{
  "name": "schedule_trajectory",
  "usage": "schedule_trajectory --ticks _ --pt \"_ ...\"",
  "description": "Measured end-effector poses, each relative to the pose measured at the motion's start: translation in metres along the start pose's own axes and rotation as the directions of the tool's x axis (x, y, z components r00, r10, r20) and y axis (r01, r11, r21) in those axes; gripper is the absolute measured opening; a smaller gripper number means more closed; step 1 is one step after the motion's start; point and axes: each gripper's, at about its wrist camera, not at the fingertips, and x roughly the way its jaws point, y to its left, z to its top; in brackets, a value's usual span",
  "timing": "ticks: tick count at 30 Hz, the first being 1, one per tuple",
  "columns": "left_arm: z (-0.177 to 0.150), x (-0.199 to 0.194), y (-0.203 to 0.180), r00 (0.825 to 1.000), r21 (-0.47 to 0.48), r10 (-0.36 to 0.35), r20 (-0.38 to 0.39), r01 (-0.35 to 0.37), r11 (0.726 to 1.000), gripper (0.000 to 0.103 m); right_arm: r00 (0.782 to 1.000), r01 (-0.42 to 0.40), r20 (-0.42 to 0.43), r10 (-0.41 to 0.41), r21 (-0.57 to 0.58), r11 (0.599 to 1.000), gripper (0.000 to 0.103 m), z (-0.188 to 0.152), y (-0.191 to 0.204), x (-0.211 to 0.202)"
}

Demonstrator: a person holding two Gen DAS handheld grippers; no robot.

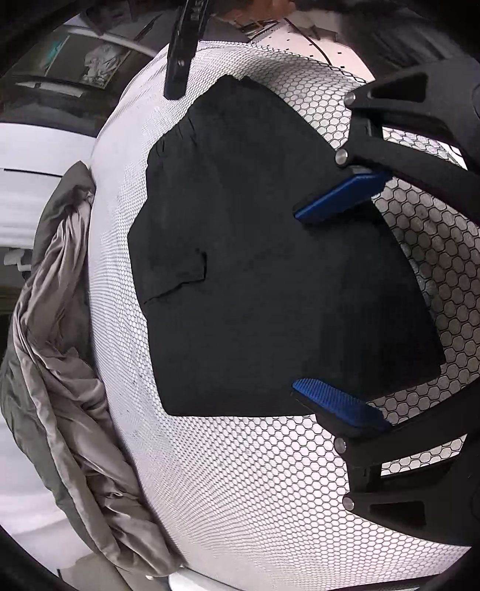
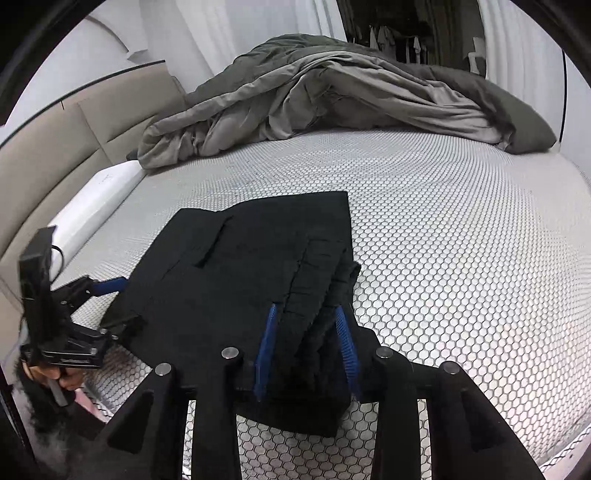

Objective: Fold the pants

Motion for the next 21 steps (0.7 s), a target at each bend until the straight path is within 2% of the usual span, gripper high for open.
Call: schedule_trajectory --ticks 3,5,7,9,11,13,15,17,19,21 --pt "0.004 0.000 -0.001 0.999 -0.034 -0.046 0.018 0.046 0.998 0.085 0.995 -0.099 0.010 0.099 -0.023 0.995 0.048 0.000 0.022 0.008" --pt "0.006 0.002 -0.011 0.996 -0.010 -0.087 0.025 0.087 0.996 0.086 0.990 -0.141 -0.021 0.140 -0.050 0.989 0.048 -0.001 0.042 0.028" --pt "0.004 0.013 -0.021 0.994 0.035 -0.105 -0.009 0.105 0.994 0.086 0.983 -0.171 -0.082 0.166 -0.052 0.984 0.048 -0.002 0.062 0.061" --pt "0.001 0.026 -0.023 0.993 0.077 -0.101 -0.052 0.105 0.991 0.086 0.979 -0.155 -0.148 0.140 -0.088 0.984 0.048 -0.008 0.070 0.086" --pt "-0.005 0.031 -0.021 0.993 0.112 -0.102 -0.061 0.109 0.988 0.086 0.978 -0.126 -0.186 0.094 -0.171 0.977 0.048 -0.015 0.077 0.099" --pt "-0.010 0.030 -0.014 0.992 0.125 -0.104 -0.067 0.111 0.986 0.086 0.986 -0.014 -0.159 -0.051 -0.384 0.923 0.048 -0.028 0.087 0.092" --pt "-0.017 0.023 -0.008 0.991 0.126 -0.119 -0.068 0.127 0.984 0.086 0.983 0.069 -0.124 -0.133 -0.424 0.903 0.048 -0.034 0.073 0.081" --pt "-0.019 0.016 -0.004 0.991 0.127 -0.115 -0.067 0.123 0.984 0.086 0.986 0.039 -0.134 -0.095 -0.369 0.929 0.044 -0.033 0.053 0.068" --pt "-0.012 0.013 0.004 0.991 0.113 -0.114 -0.065 0.121 0.986 0.086 0.991 0.040 -0.108 -0.084 -0.357 0.933 0.044 -0.029 0.049 0.057" --pt "-0.005 0.006 0.008 0.992 0.088 -0.125 -0.029 0.127 0.988 0.086 0.997 -0.004 -0.078 -0.021 -0.310 0.951 0.045 -0.022 0.047 0.048"
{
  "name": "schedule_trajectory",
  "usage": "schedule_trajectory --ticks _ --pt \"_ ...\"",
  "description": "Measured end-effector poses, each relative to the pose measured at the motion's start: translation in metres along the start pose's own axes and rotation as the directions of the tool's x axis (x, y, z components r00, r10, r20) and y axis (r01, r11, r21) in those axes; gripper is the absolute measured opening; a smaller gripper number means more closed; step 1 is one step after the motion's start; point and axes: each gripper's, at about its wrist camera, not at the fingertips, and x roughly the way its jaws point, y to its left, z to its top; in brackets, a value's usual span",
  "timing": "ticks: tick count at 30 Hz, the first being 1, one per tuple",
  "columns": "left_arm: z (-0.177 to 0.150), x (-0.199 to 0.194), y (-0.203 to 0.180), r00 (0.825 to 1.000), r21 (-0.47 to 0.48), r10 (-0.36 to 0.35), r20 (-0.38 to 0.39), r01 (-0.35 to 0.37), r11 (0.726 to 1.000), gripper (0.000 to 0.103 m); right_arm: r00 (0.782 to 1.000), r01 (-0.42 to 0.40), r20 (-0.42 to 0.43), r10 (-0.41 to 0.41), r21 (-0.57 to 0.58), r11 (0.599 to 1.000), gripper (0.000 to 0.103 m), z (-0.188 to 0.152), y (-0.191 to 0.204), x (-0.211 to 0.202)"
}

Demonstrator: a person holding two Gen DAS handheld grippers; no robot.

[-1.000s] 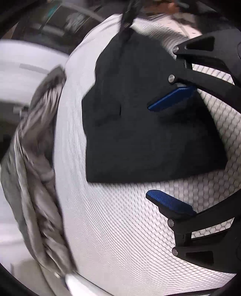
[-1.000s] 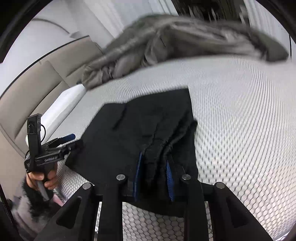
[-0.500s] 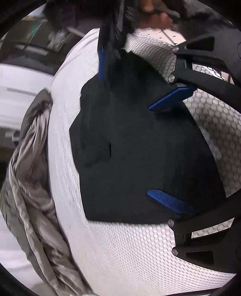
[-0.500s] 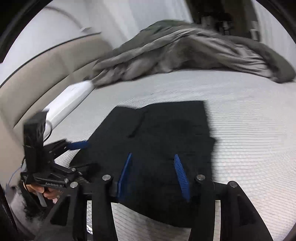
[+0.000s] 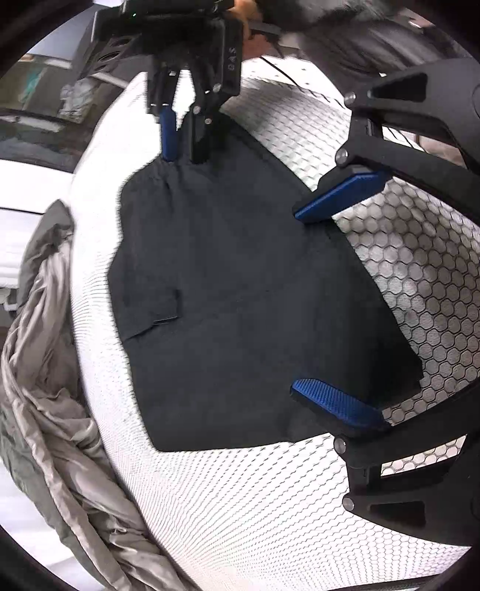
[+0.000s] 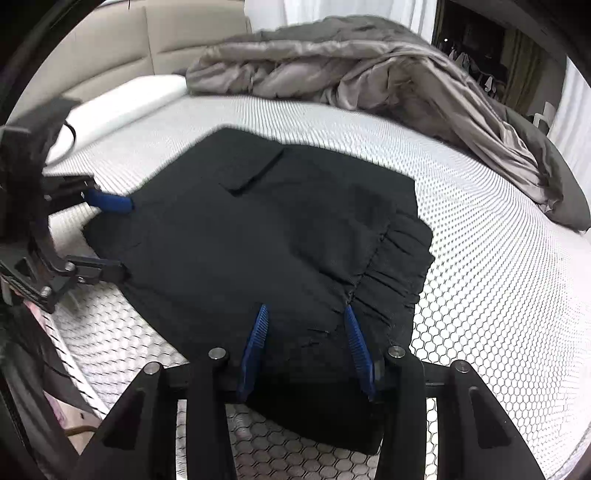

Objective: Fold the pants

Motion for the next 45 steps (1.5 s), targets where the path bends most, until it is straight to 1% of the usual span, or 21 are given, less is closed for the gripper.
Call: schedule_trajectory --ticks 2,5,7,9,11,13,15,16,18,20,22,24,25,27,30,33,35,37,41,43,45 --pt "0.007 -0.003 0.003 0.999 -0.027 0.013 0.047 -0.011 1.000 0.086 0.998 -0.044 0.052 0.041 0.047 0.998 0.045 0.010 0.000 0.000" --pt "0.019 0.014 0.008 0.998 -0.054 0.053 0.030 -0.051 0.997 0.086 0.998 -0.021 0.055 0.016 0.086 0.996 0.045 0.036 0.012 0.030" --pt "0.022 0.036 0.012 0.996 -0.047 0.080 -0.046 -0.082 0.996 0.085 1.000 -0.005 -0.003 0.006 0.086 0.996 0.045 0.040 0.021 0.056" --pt "0.020 0.042 0.017 0.995 -0.053 0.077 -0.060 -0.080 0.995 0.085 0.998 -0.005 -0.061 0.008 0.048 0.999 0.044 0.041 0.027 0.072" --pt "0.016 0.038 0.023 0.996 -0.053 0.068 -0.058 -0.071 0.996 0.084 0.997 -0.012 -0.070 0.014 0.028 1.000 0.044 0.038 0.023 0.070" --pt "0.009 0.029 0.035 0.996 -0.070 0.061 -0.062 -0.066 0.995 0.084 0.993 0.079 -0.085 -0.077 0.022 0.997 0.044 0.031 0.008 0.056" --pt "0.002 0.021 0.042 0.997 -0.099 0.039 -0.060 -0.045 0.994 0.082 0.993 0.079 -0.087 -0.076 0.031 0.996 0.040 0.022 -0.005 0.046" --pt "-0.001 0.014 0.046 0.997 -0.116 0.048 -0.058 -0.055 0.992 0.079 0.996 0.066 -0.071 -0.063 0.038 0.997 0.039 0.019 -0.007 0.038" --pt "0.002 0.003 0.050 0.997 -0.142 0.056 -0.046 -0.062 0.988 0.065 0.998 0.058 -0.038 -0.056 0.052 0.997 0.040 0.021 -0.006 0.028" --pt "0.011 -0.007 0.051 0.999 -0.180 0.039 0.015 -0.035 0.983 0.064 1.000 0.014 0.010 -0.015 0.103 0.995 0.041 0.031 -0.005 0.023" --pt "0.021 -0.004 0.050 0.998 -0.203 0.053 0.034 -0.045 0.978 0.055 0.999 -0.023 0.038 0.017 0.140 0.990 0.041 0.046 0.002 0.030" --pt "0.030 0.010 0.050 0.999 -0.217 0.035 0.017 -0.030 0.976 0.044 1.000 -0.023 0.020 0.020 0.152 0.988 0.041 0.055 0.011 0.046" --pt "0.035 0.021 0.046 1.000 -0.213 0.023 -0.004 -0.023 0.977 0.042 1.000 -0.023 0.020 0.020 0.152 0.988 0.041 0.055 0.011 0.046" --pt "0.032 0.031 0.039 0.998 -0.174 0.062 -0.020 -0.064 0.983 0.041 0.998 -0.032 -0.057 0.040 0.130 0.991 0.041 0.063 0.026 0.081" --pt "0.024 0.025 0.041 0.999 -0.140 0.050 -0.021 -0.052 0.989 0.040 0.996 0.010 -0.093 -0.006 0.052 0.999 0.040 0.055 0.033 0.088" --pt "0.013 0.018 0.050 0.996 -0.146 0.084 -0.036 -0.088 0.985 0.040 0.978 0.176 -0.120 -0.170 0.041 0.984 0.040 0.041 0.005 0.073" --pt "0.005 0.013 0.055 0.997 -0.172 0.066 -0.047 -0.073 0.982 0.040 0.985 0.134 -0.116 -0.124 0.080 0.988 0.032 0.032 -0.012 0.064" --pt "0.013 0.007 0.055 0.996 -0.178 0.066 -0.052 -0.074 0.981 0.040 0.992 0.102 -0.088 -0.092 0.109 0.989 0.033 0.034 -0.016 0.054" --pt "0.038 0.000 0.055 0.999 -0.230 0.030 0.034 -0.022 0.973 0.040 0.999 0.032 -0.007 -0.032 0.206 0.978 0.033 0.059 -0.016 0.053" --pt "0.052 0.017 0.054 0.999 -0.244 0.043 0.010 -0.039 0.969 0.040 1.000 0.006 -0.003 -0.006 0.224 0.975 0.033 0.072 -0.006 0.069" --pt "0.056 0.038 0.054 0.998 -0.257 0.058 -0.037 -0.066 0.964 0.040 0.999 -0.021 -0.039 0.031 0.226 0.974 0.033 0.076 0.007 0.086"
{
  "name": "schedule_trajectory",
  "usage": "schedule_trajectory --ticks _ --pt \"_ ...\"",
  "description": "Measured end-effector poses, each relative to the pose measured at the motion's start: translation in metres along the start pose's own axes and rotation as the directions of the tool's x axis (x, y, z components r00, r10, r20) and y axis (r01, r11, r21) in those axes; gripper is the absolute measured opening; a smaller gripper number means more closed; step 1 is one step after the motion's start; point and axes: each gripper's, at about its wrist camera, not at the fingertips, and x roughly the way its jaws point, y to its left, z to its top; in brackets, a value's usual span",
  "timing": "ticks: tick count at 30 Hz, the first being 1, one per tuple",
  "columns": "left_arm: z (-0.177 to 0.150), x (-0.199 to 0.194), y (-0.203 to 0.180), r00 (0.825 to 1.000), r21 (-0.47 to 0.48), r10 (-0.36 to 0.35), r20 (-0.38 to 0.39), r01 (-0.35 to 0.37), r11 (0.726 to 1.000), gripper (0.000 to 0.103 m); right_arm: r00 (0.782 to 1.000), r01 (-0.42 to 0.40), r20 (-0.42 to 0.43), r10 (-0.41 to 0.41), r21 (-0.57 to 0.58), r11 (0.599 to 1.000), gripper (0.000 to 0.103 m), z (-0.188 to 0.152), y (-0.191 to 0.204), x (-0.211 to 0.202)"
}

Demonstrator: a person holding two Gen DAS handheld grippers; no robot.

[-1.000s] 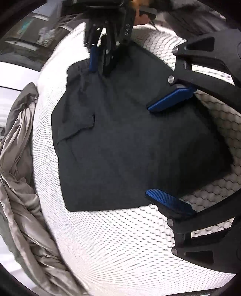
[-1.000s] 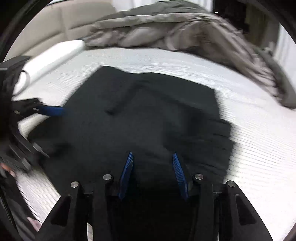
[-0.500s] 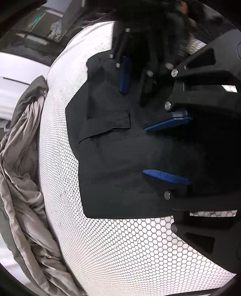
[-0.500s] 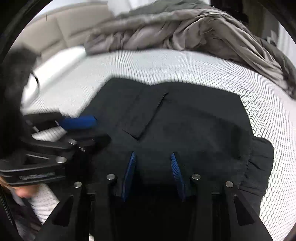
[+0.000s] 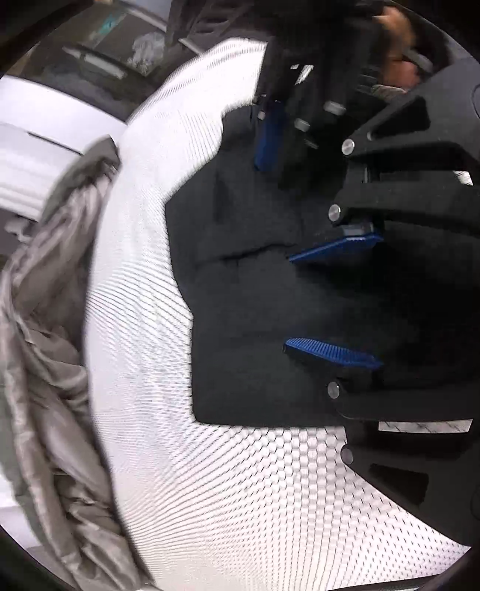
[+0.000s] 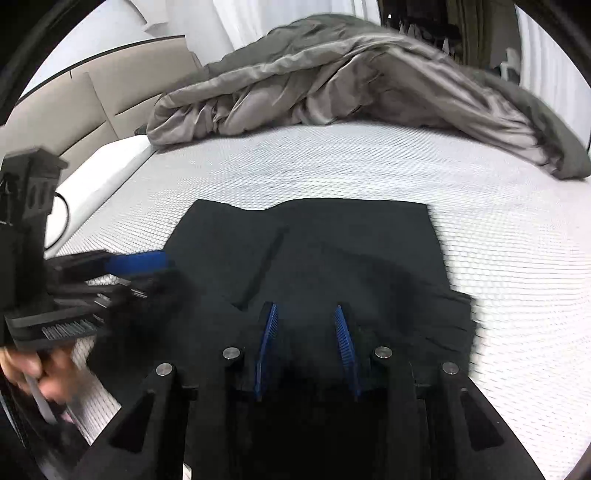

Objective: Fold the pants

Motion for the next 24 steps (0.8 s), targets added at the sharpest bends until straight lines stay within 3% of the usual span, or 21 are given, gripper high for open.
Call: schedule_trajectory --ticks 2,4,7,8,9,12,13,15,18,20,22,24 --pt "-0.003 0.012 0.001 1.000 0.008 0.011 -0.023 -0.011 1.000 0.039 0.997 0.038 -0.071 -0.042 -0.057 0.998 0.033 0.000 0.010 0.026" --pt "-0.007 0.007 0.001 1.000 0.047 0.012 -0.020 -0.011 0.999 0.040 0.995 0.072 -0.063 -0.080 -0.120 0.990 0.033 -0.004 0.014 0.027" --pt "-0.014 -0.003 0.014 0.999 0.044 0.035 -0.037 -0.034 0.998 0.040 0.964 0.242 -0.076 -0.253 -0.136 0.961 0.033 -0.014 -0.011 0.010" --pt "-0.014 -0.005 0.020 0.999 0.033 0.031 -0.042 -0.030 0.999 0.040 0.958 0.264 -0.074 -0.276 -0.137 0.955 0.033 -0.017 -0.018 0.004" --pt "-0.014 -0.007 0.023 0.998 0.025 0.039 -0.046 -0.038 0.999 0.040 0.967 0.234 -0.076 -0.243 -0.119 0.965 0.028 -0.019 -0.024 -0.003" --pt "-0.003 -0.016 0.026 0.999 -0.025 0.032 -0.021 -0.033 0.999 0.040 0.974 0.210 -0.065 -0.216 -0.084 0.974 0.032 -0.017 -0.025 -0.012" --pt "0.002 -0.019 0.025 1.000 -0.036 0.023 0.002 -0.023 0.999 0.040 0.991 0.132 -0.024 -0.133 -0.018 0.991 0.034 -0.009 -0.021 -0.019" --pt "0.010 -0.018 0.023 0.998 -0.065 0.038 0.053 -0.034 0.997 0.040 0.997 0.082 0.002 -0.082 0.011 0.997 0.034 -0.001 -0.015 -0.016" --pt "0.017 0.007 0.019 0.998 -0.110 0.038 0.043 -0.034 0.993 0.040 0.995 0.094 0.029 -0.095 0.023 0.995 0.034 0.016 0.000 0.003" --pt "0.020 0.028 0.018 0.997 -0.101 0.071 0.016 -0.069 0.993 0.041 0.998 0.063 -0.009 -0.062 0.032 0.998 0.034 0.020 0.002 0.021" --pt "0.021 0.029 0.021 0.998 -0.094 0.058 0.011 -0.057 0.994 0.041 0.992 0.096 -0.081 -0.095 0.009 0.995 0.034 0.021 0.001 0.041" --pt "0.019 0.027 0.027 0.999 -0.093 0.042 0.006 -0.041 0.995 0.043 0.990 0.112 -0.087 -0.114 -0.029 0.993 0.034 0.019 0.000 0.039"
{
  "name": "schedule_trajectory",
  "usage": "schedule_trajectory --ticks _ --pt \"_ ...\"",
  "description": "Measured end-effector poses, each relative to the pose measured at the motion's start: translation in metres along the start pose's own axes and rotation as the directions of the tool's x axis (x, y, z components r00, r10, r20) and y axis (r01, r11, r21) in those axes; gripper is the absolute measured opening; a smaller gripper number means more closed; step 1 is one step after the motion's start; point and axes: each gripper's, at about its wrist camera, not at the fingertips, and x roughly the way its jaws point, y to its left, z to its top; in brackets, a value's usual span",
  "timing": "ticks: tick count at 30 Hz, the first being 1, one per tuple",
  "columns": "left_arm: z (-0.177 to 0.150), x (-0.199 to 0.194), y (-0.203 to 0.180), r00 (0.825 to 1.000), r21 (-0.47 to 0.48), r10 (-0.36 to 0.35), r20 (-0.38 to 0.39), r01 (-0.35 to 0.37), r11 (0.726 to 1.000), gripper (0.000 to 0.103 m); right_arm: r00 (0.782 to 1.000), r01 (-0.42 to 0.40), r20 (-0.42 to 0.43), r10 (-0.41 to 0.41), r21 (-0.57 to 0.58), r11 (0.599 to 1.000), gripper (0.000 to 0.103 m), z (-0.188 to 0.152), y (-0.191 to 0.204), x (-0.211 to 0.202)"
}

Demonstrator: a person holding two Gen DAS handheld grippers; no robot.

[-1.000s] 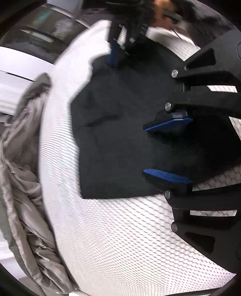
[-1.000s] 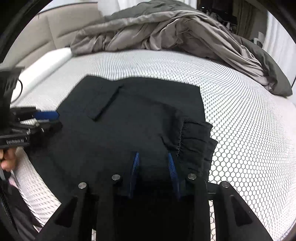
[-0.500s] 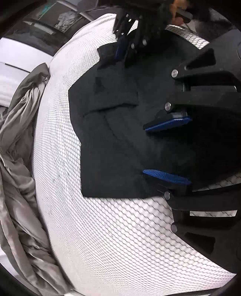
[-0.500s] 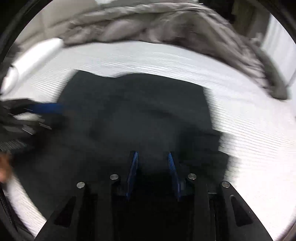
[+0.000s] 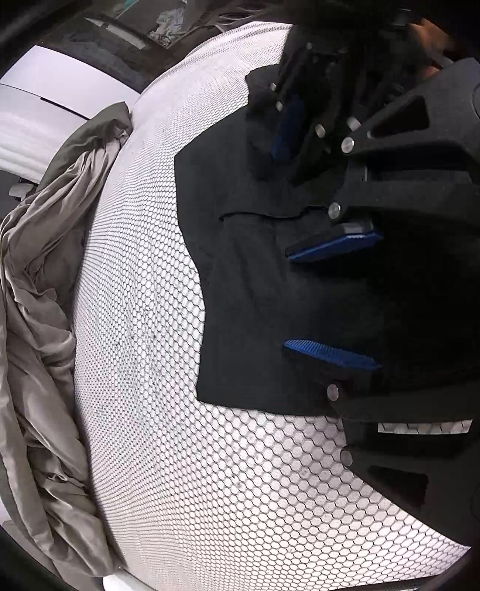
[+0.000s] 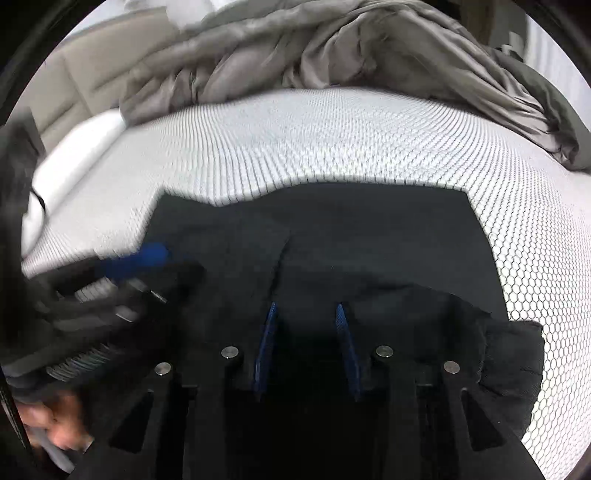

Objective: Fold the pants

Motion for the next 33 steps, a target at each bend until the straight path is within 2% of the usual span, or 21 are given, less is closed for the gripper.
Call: schedule_trajectory --ticks 2,3,4,7,9,12,13,15,16,19,20,21,23,25,27,30,32,33 --pt "-0.005 -0.005 0.012 1.000 -0.008 -0.001 -0.010 0.000 1.000 0.044 0.996 0.084 -0.009 -0.084 -0.008 0.996 0.034 -0.005 -0.013 -0.008" --pt "-0.006 -0.007 0.019 1.000 -0.013 -0.002 -0.012 0.002 1.000 0.044 0.988 0.155 -0.007 -0.155 -0.010 0.988 0.034 -0.010 -0.024 -0.015" --pt "-0.008 -0.011 0.025 1.000 -0.025 0.001 -0.010 -0.001 1.000 0.044 0.985 0.171 -0.006 -0.171 -0.008 0.985 0.032 -0.013 -0.029 -0.019" --pt "-0.017 -0.027 0.036 0.999 -0.048 0.034 -0.003 -0.034 0.998 0.044 0.994 0.103 0.043 -0.104 0.012 0.995 0.031 -0.023 -0.036 -0.040" --pt "-0.022 -0.037 0.038 1.000 -0.044 0.015 0.002 -0.015 0.999 0.044 0.996 0.034 0.078 -0.036 0.025 0.999 0.034 -0.026 -0.030 -0.057" --pt "-0.041 -0.058 0.014 0.997 0.045 0.036 0.068 -0.040 0.998 0.044 0.990 -0.089 0.106 0.090 -0.023 0.996 0.034 -0.030 -0.001 -0.071" --pt "-0.046 -0.061 0.004 0.997 0.081 0.021 0.075 -0.027 0.996 0.044 0.987 -0.123 0.097 0.127 -0.045 0.991 0.034 -0.029 0.009 -0.069" --pt "-0.053 -0.053 -0.009 0.998 0.121 -0.046 0.034 0.042 0.992 0.044 0.983 -0.176 0.042 0.181 -0.101 0.979 0.034 -0.029 0.032 -0.054" --pt "-0.057 -0.045 -0.014 0.998 0.145 -0.055 -0.002 0.055 0.988 0.044 0.986 -0.163 0.012 0.166 -0.130 0.978 0.034 -0.033 0.042 -0.046" --pt "-0.064 -0.041 -0.014 1.000 0.218 -0.026 0.001 0.025 0.976 0.045 0.993 -0.116 0.006 0.119 -0.178 0.977 0.034 -0.044 0.039 -0.044" --pt "-0.061 -0.041 -0.011 0.999 0.220 -0.032 -0.009 0.034 0.975 0.045 0.997 -0.075 0.007 0.078 -0.177 0.981 0.034 -0.047 0.030 -0.048" --pt "-0.062 -0.043 -0.006 0.999 0.211 -0.037 -0.017 0.040 0.977 0.045 0.997 -0.075 0.007 0.078 -0.177 0.981 0.034 -0.047 0.030 -0.048" --pt "-0.063 -0.048 0.004 0.999 0.187 -0.030 -0.018 0.033 0.982 0.045 1.000 0.010 0.018 -0.008 -0.121 0.993 0.034 -0.062 -0.007 -0.060" --pt "-0.071 -0.059 0.012 1.000 0.154 -0.006 -0.001 0.006 0.988 0.045 0.998 -0.031 0.049 0.035 -0.083 0.996 0.032 -0.065 -0.018 -0.072" --pt "-0.070 -0.069 0.013 1.000 0.147 -0.027 0.014 0.024 0.989 0.045 0.995 -0.054 0.083 0.059 -0.067 0.996 0.033 -0.063 -0.015 -0.082" --pt "-0.071 -0.078 -0.010 0.994 0.208 -0.103 0.043 0.092 0.974 0.045 0.979 -0.177 0.085 0.187 -0.115 0.977 0.033 -0.063 0.009 -0.088" --pt "-0.076 -0.070 -0.027 0.991 0.263 -0.130 0.007 0.124 0.957 0.047 0.972 -0.216 0.060 0.229 -0.169 0.962 0.033 -0.066 0.029 -0.087" --pt "-0.081 -0.063 -0.032 0.993 0.288 -0.113 -0.015 0.113 0.951 0.047 0.973 -0.218 0.035 0.229 -0.199 0.956 0.033 -0.070 0.038 -0.083"
